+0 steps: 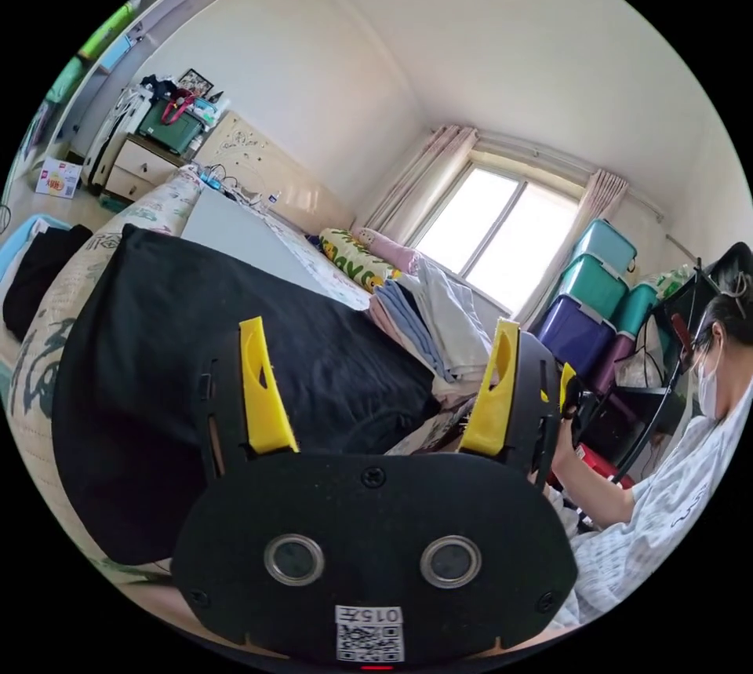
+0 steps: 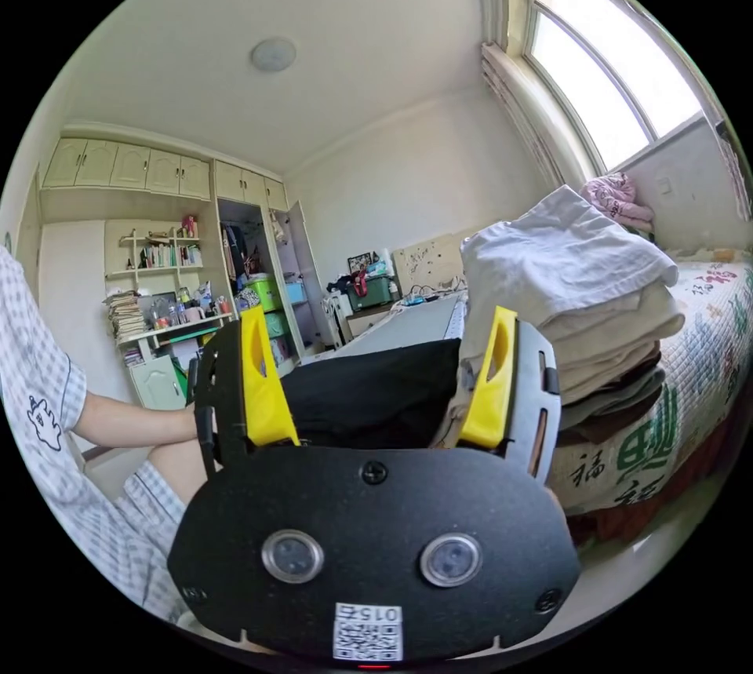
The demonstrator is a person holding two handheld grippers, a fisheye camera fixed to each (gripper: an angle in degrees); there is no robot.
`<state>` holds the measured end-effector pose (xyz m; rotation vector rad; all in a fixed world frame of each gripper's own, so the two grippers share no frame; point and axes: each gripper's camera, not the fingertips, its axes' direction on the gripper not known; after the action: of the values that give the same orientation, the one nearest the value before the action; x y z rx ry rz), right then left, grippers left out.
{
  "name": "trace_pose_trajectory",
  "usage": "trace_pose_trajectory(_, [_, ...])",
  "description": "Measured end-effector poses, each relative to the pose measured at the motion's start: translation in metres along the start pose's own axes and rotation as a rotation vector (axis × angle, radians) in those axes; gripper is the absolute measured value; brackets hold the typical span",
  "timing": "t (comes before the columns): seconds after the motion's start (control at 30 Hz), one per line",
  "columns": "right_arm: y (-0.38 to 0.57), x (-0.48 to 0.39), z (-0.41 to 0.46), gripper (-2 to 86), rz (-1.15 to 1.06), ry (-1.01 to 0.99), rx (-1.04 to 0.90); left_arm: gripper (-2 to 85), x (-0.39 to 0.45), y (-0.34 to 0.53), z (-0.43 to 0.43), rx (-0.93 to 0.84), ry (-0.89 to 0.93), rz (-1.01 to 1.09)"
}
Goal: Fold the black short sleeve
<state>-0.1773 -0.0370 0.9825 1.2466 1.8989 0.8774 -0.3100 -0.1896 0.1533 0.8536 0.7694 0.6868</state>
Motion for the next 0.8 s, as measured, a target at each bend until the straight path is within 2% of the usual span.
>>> trace_pose_trajectory(0.13, [0.008,-0.021,0.017,38.3,0.023,-0.060,-0.005,38.5,-0.001,-0.003,-0.001,0.015,0.043,-0.016])
trace_pose_trajectory(0.2, [0.017,-0.031,0.031,38.5,0.050,-0.108,-0.013,38.6,0.006,-0.006,-0.002,0.065,0.141,-0.050])
trace_pose_trajectory(0.3, [0.028,-0.043,0.054,38.5,0.070,-0.144,-0.049,38.6,0.027,-0.016,0.002,0.064,0.175,0.011])
trace_pose_trajectory(0.43, [0.043,-0.058,0.086,38.2,0.085,-0.186,-0.087,38.5,0.041,-0.030,0.011,0.066,0.195,0.035])
trace_pose_trajectory(0.5, [0.051,-0.071,0.109,36.4,0.068,-0.222,-0.126,37.1,0.050,-0.039,0.018,0.065,0.149,0.068])
trace_pose_trajectory(0.57, [0.058,-0.080,0.134,31.7,0.053,-0.189,-0.210,33.6,0.056,-0.046,0.025,0.049,0.072,0.115])
trace_pose_trajectory(0.6, [0.063,-0.084,0.156,24.4,0.054,-0.143,-0.328,30.4,0.061,-0.051,0.033,0.035,0.037,0.153])
trace_pose_trajectory(0.63, [0.067,-0.085,0.168,20.7,0.054,-0.124,-0.407,27.6,0.065,-0.054,0.037,0.021,0.023,0.180])
trace_pose_trajectory(0.7, [0.087,-0.081,0.215,13.2,0.177,-0.103,-0.717,19.4,0.079,-0.071,0.068,-0.118,0.001,0.274])
trace_pose_trajectory(0.73, [0.094,-0.079,0.221,12.8,0.206,-0.112,-0.746,18.2,0.083,-0.075,0.078,-0.158,0.004,0.296])
trace_pose_trajectory(0.8, [0.117,-0.078,0.207,10.7,0.306,-0.117,-0.604,18.8,0.100,-0.096,0.129,-0.325,-0.027,0.368])
